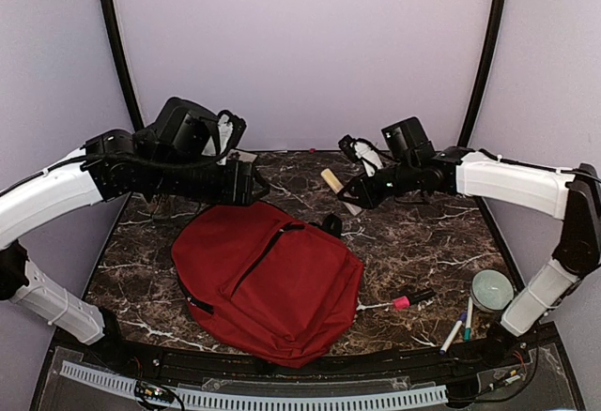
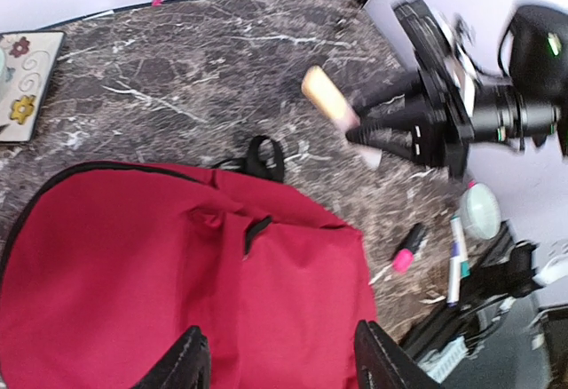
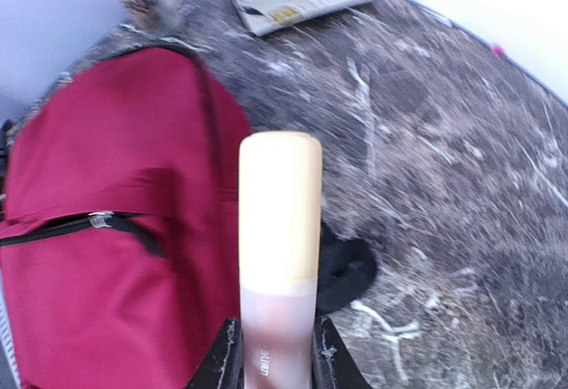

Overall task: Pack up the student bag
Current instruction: Pick up the pen from the center of the board, then pass from the right arm to the left

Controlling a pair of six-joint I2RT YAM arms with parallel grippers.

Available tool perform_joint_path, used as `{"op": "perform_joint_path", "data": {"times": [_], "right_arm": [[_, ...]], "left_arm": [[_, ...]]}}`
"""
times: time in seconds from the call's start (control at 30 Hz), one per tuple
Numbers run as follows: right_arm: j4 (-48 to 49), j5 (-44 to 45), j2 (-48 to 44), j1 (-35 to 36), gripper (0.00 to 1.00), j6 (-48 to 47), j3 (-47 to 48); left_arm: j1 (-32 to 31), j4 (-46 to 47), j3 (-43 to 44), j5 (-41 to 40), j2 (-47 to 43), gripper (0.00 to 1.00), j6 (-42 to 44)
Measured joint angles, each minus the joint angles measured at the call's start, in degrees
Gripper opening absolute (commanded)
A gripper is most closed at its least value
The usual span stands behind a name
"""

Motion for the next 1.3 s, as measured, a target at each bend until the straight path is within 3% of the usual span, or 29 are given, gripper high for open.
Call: {"op": "perform_joint_path", "data": {"times": [0.37, 0.73, 0.9, 1.17, 1.3], "right_arm": [[10.49, -1.09, -13.35, 11.91, 0.0, 2.14, -11.17], [15.15, -1.53, -14.75, 17.09, 0.0, 0.33, -11.56], [15.63, -1.55, -14.67, 19.3, 0.0, -0.28, -10.12], [16.37, -0.5, -13.92, 21.68, 0.0, -0.26, -9.62], [16.09, 0.31, -12.79, 22.12, 0.0, -0.28, -8.94]], "left_arm": [[5.53, 7.61, 1.92, 11.61, -2.36, 0.58, -9.84], [5.53, 13.77, 1.05, 24.3, 0.63, 0.56, -13.03], [5.53, 14.16, 1.07, 26.53, 2.21, 0.55, -13.11], [5.55, 13.09, 1.03, 27.02, 3.06, 0.35, -13.94], [5.53, 12.74, 0.63, 27.23, 3.06, 0.37, -14.34]]}}
